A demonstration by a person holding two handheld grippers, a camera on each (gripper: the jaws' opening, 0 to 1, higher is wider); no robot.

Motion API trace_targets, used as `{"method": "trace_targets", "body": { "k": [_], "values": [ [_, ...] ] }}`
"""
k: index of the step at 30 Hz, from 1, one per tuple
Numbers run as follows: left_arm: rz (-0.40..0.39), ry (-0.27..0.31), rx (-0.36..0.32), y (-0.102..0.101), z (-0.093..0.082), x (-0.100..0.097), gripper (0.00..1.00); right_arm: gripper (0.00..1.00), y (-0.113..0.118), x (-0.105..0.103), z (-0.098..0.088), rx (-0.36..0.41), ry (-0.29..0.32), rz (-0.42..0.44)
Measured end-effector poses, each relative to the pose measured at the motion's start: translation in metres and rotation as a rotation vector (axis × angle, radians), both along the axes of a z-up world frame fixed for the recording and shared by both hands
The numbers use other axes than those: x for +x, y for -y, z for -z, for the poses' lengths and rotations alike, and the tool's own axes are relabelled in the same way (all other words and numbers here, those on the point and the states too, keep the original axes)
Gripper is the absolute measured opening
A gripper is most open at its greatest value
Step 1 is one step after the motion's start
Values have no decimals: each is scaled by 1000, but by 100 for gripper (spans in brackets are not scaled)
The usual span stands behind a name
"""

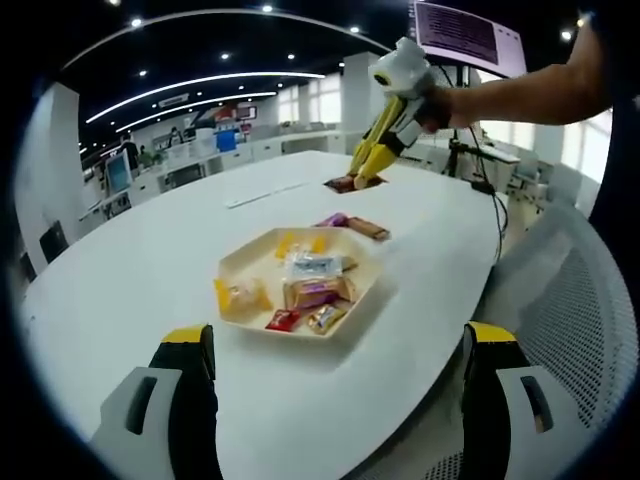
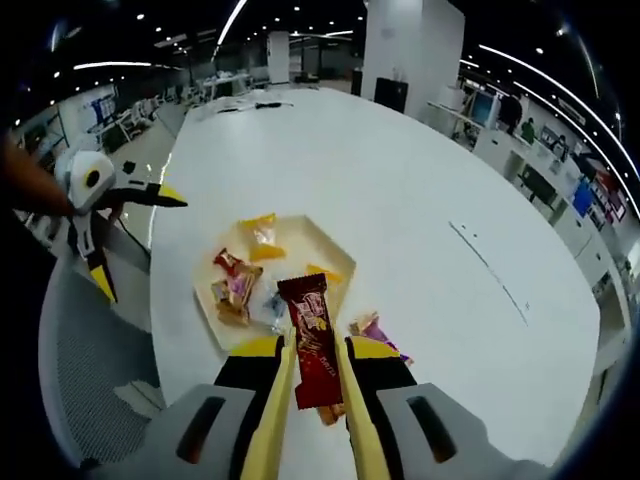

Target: Place the target food into the container with the food tongs after gripping and lifting it, then release it inside without dropping or visibly crushing the food.

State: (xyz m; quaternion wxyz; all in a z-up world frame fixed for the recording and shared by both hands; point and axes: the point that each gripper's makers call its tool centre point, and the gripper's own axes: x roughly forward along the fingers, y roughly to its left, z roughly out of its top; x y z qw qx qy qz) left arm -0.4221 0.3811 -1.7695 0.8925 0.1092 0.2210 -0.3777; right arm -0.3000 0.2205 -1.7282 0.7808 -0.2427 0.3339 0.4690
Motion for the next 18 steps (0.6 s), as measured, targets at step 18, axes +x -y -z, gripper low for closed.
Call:
{"method": "trace_targets", "body": {
  "k": [18],
  "values": [
    [-6,10,-5,-1,-1,1,99,23,-80,7,-20,13,26,-113]
  ]
}}
